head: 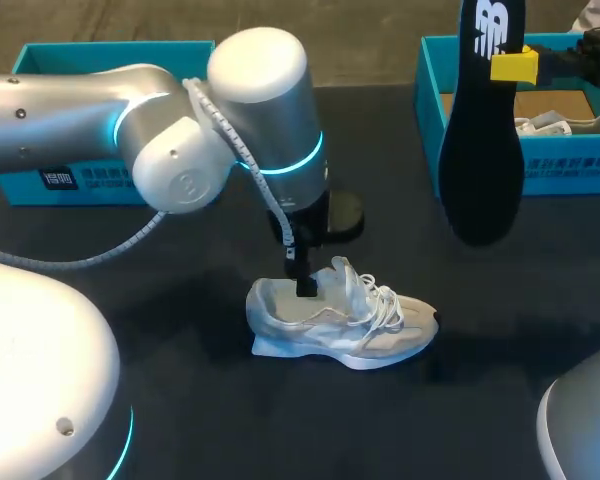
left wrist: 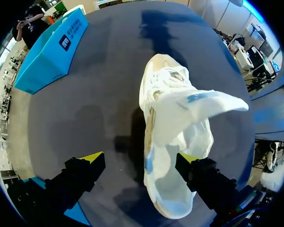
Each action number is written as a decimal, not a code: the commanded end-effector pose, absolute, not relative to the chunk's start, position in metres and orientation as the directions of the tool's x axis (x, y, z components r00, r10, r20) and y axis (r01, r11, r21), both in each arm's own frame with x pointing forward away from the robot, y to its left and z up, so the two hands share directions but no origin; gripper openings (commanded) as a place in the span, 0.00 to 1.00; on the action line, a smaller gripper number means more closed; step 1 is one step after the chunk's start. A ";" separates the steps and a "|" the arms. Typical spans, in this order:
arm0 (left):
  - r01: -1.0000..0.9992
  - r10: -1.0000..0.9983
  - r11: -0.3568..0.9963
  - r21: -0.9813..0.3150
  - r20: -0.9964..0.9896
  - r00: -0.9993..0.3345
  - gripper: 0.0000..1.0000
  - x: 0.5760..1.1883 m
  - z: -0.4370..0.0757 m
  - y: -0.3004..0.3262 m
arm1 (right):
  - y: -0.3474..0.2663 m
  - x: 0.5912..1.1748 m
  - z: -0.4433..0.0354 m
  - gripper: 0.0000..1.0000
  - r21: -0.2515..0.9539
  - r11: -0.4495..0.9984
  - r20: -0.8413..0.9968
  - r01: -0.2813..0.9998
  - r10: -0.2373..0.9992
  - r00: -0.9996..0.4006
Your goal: Take the shoe out of the shoebox, open the shoe tongue, remove and reinsert the insole, then place the shoe into the shoebox
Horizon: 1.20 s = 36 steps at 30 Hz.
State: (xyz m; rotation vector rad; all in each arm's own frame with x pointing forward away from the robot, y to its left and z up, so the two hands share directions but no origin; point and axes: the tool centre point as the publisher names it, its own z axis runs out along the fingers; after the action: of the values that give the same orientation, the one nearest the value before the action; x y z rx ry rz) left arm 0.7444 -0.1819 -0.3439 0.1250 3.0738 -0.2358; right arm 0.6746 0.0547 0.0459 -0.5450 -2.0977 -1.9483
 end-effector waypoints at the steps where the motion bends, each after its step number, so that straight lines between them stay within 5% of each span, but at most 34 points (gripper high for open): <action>1: 0.079 0.072 0.987 -0.141 -0.058 -0.996 0.99 0.748 -0.351 -0.189 | 0.056 0.676 0.047 0.00 0.906 0.052 0.411 0.419 0.115 -0.904; 36: 0.073 0.071 0.987 -0.141 -0.022 -0.997 0.92 0.750 -0.364 -0.194 | 0.096 0.683 0.042 0.00 0.914 0.021 0.396 0.406 0.178 -0.901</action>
State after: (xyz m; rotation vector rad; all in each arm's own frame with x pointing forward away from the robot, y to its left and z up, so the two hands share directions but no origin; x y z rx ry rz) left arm 0.7506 -0.1946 -0.3606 0.1076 3.1111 -0.2154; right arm 0.6790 0.0928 0.0415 -0.6134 -2.1136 -1.9991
